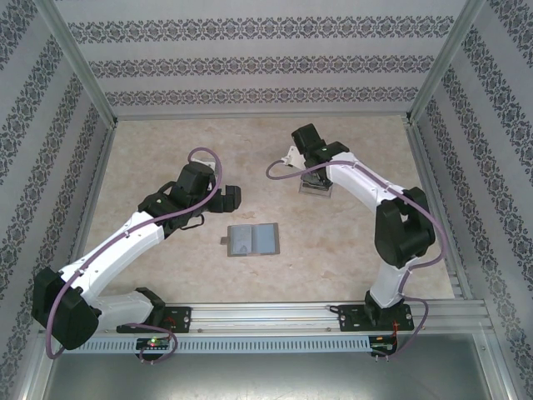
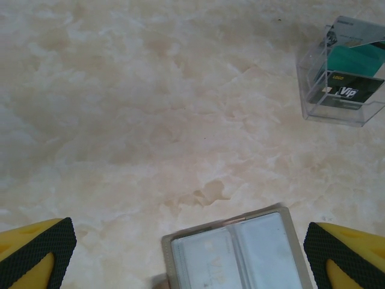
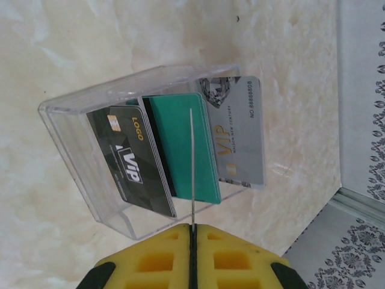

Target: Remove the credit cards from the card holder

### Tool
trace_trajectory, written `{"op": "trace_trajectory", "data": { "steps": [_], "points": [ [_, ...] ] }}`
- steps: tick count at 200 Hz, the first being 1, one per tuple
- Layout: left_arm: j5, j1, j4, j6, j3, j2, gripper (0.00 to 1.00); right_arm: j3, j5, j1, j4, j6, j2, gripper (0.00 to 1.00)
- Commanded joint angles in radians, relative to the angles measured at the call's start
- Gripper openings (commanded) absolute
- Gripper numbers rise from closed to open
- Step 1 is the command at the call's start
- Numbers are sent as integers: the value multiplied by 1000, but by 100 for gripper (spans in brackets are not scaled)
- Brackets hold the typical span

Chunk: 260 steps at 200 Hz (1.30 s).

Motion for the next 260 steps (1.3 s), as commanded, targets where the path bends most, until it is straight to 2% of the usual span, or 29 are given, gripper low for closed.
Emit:
{"op": "trace_trajectory", "data": {
  "steps": [1, 118, 144, 152, 158, 205, 260],
  "points": [
    [-35, 10, 3, 23, -9, -18, 100, 31, 11, 8, 29, -18, 31, 0],
    [-44, 12, -16, 17, -17, -22, 100, 44, 5, -33, 50, 8, 125, 0],
    [-40, 11, -20, 15, -18, -23, 100, 52, 17, -42, 57, 18, 139, 9],
    [-40, 12, -19, 16, -19, -25, 100, 53, 21, -46, 61, 22, 143, 20],
    [-40, 11, -20, 16, -19, -25, 100, 57, 31, -50, 66, 27, 148, 22],
    [-40, 11, -23, 12, -23, -32, 100, 108, 165, -71, 112, 85, 171, 19],
    [-26, 11, -27, 4, -31, -43, 100, 119, 103, -84, 67, 195, 139, 20]
  ]
}}
